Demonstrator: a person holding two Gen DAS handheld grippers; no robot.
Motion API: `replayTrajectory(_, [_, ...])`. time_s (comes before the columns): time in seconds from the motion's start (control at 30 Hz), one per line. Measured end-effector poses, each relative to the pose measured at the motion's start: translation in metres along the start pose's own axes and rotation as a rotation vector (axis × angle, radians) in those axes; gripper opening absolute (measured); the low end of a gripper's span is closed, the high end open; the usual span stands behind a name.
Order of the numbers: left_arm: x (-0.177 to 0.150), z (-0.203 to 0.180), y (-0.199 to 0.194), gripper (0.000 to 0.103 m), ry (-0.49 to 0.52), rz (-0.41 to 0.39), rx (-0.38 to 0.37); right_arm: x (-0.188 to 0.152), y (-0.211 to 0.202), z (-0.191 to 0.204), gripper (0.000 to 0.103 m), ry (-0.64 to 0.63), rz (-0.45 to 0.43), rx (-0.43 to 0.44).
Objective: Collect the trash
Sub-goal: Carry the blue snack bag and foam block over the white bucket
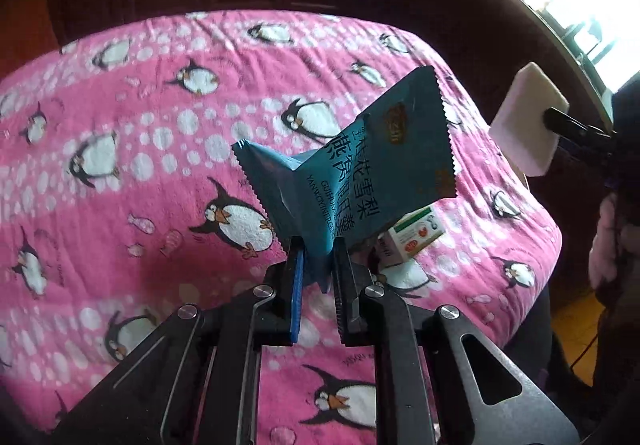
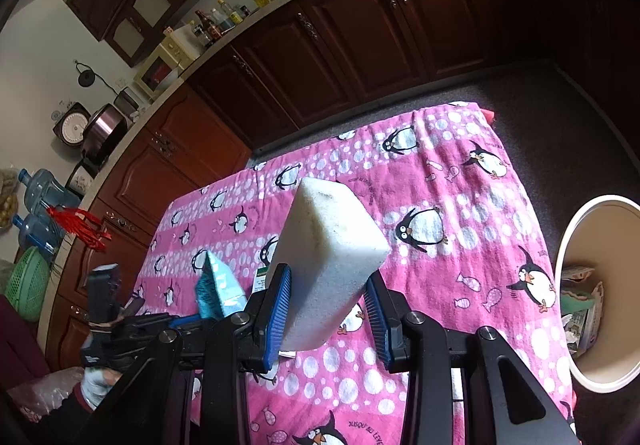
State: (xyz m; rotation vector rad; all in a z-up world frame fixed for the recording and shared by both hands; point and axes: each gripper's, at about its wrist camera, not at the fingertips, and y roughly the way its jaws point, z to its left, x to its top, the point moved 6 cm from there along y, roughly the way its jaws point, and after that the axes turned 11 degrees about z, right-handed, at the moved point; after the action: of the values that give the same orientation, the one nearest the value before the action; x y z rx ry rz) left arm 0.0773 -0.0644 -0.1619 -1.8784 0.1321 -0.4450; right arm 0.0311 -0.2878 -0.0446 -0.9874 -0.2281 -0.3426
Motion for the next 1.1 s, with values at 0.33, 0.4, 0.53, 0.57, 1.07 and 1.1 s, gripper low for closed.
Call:
replayTrajectory(0.33, [0.003, -0.014, -0.027, 0.01, 0.034, -0.062, -0.018, -0.001, -0.012, -0.009, 0.035, 0.013, -0.024, 0.0])
replayTrajectory(0.4, [0.008, -0.025, -0.036, 0.01, 0.06, -0.077, -0.031, -0.001, -0.021, -0.014, 0.035, 0.019, -0.041, -0.009])
replayTrajectory(0.53, [0.025, -0.056, -0.04, 0.01, 0.112, -0.096, -0.057, -0.003, -0.044, -0.034, 0.035, 0.048, -0.079, -0.044])
replayTrajectory(0.57, [0.03, -0.068, -0.039, 0.01, 0.13, -0.096, -0.069, -0.004, -0.05, -0.041, 0.035, 0.06, -0.088, -0.055])
replayTrajectory(1.07, [0.102, -0.257, 0.051, 0.01, 0.354, 0.025, -0.161, -0.04, -0.131, -0.182, 0.035, 0.288, -0.161, -0.339])
replayTrajectory(1.1, [0.105, -0.268, 0.059, 0.01, 0.362, 0.034, -0.16, -0.042, -0.131, -0.193, 0.035, 0.303, -0.151, -0.367])
